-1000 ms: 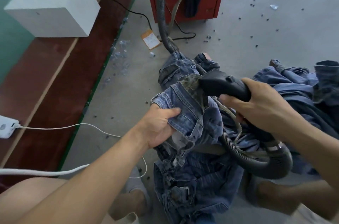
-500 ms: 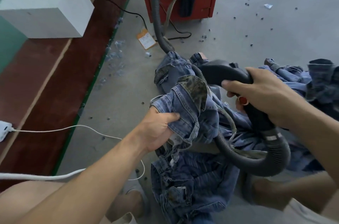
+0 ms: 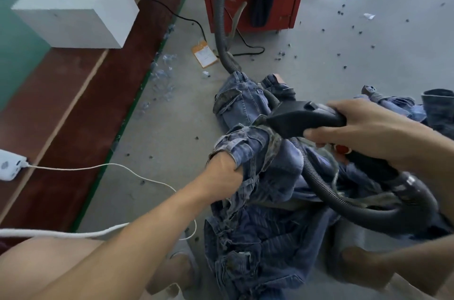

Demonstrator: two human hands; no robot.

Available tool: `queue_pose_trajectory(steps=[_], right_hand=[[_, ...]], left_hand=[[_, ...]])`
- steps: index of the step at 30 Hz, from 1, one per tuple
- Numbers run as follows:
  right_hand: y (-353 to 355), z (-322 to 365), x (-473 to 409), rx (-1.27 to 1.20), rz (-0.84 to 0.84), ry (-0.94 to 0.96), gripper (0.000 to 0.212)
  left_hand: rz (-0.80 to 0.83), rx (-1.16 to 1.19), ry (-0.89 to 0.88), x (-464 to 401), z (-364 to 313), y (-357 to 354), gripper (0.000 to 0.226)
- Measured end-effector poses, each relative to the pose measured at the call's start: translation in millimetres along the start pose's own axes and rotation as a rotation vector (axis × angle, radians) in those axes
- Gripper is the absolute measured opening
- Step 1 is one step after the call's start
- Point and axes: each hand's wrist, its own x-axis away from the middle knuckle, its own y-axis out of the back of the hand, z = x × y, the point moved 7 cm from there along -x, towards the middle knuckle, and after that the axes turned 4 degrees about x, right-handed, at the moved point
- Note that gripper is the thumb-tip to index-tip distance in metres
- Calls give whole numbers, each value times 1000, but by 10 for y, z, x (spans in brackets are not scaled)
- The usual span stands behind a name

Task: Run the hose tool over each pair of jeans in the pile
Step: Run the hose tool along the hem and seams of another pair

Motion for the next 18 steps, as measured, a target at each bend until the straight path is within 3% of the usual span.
queue_pose_trajectory(steps=[2, 4, 6, 8, 10, 14, 18], right_hand=[[-103, -30, -15, 57, 55, -40, 31], [-127, -119, -106, 1, -20, -112, 29], [-55, -177, -167, -136, -151, -167, 28], [51, -174, -173, -254, -243, -144, 27], [122, -127, -138, -232, -267, -72, 25], [58, -5, -24, -35, -173, 33, 19], [-193, 66, 16, 114, 10, 84, 12]], left_hand=[[45, -107, -69, 22, -68, -43, 53], [62, 1, -88, 22, -143, -32, 41], [91, 329, -34, 22, -144, 10, 32], [182, 792, 204, 43, -61, 31, 39], [251, 1114, 407, 60, 35, 58, 36], [189, 1446, 409, -31, 38, 320, 61], [158, 1414, 393, -66, 45, 408, 63]])
